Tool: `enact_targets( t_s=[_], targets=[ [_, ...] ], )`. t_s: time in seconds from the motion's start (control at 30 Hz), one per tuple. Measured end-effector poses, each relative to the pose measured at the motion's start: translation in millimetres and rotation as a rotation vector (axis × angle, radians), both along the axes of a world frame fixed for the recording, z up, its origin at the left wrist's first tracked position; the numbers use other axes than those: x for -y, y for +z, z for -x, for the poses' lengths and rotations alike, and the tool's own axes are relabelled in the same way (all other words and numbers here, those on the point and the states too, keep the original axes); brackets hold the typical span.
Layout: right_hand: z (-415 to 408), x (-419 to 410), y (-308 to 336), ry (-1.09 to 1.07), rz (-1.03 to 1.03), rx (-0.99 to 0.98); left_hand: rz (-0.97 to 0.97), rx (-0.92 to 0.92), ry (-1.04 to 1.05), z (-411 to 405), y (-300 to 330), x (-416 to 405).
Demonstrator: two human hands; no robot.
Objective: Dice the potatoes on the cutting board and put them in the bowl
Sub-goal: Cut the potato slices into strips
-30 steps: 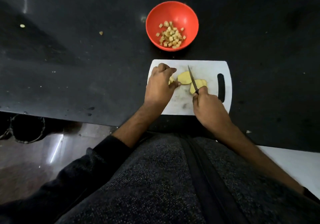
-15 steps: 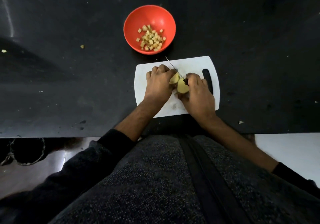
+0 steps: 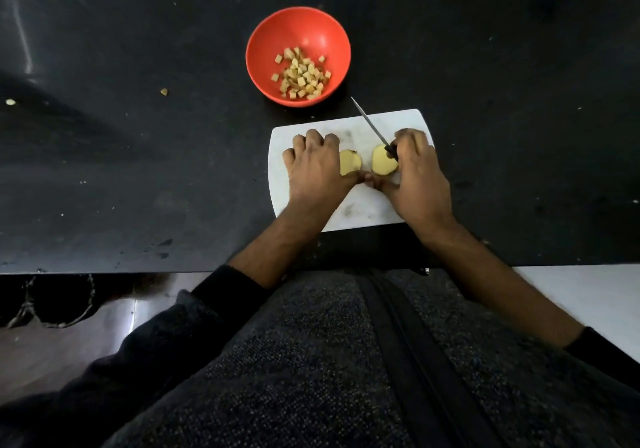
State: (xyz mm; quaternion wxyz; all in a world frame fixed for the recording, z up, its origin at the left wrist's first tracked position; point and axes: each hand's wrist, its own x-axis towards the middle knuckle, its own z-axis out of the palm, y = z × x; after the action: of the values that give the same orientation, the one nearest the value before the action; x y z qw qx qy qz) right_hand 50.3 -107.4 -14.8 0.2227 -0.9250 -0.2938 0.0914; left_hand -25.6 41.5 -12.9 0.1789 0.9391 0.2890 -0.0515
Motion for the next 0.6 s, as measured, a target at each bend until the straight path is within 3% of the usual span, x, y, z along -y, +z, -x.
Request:
enact_targets(
  t_s=[0.13,0.27,0.4,0.6],
  targets=[
    [24.9,5.1,7.4,-0.01,-0.073,0.05,0.093,0.027,-0.216,5.5,4.4,-16.1],
    [51.1,10.2,9.0,-0.024,-0.144,-0.127,0.06,-0.072,-0.357,5.7,2.0,-23.8],
    [63.5,10.0,5.3,0.01,0.005,-0.361,0.025,-0.033,-0.311,8.3,-3.5,-19.1],
    [62.6,5.0,5.3,0.02,0.069,-0.31,0.057,0.026,-0.244,9.1,-3.3,-10.6]
  ],
)
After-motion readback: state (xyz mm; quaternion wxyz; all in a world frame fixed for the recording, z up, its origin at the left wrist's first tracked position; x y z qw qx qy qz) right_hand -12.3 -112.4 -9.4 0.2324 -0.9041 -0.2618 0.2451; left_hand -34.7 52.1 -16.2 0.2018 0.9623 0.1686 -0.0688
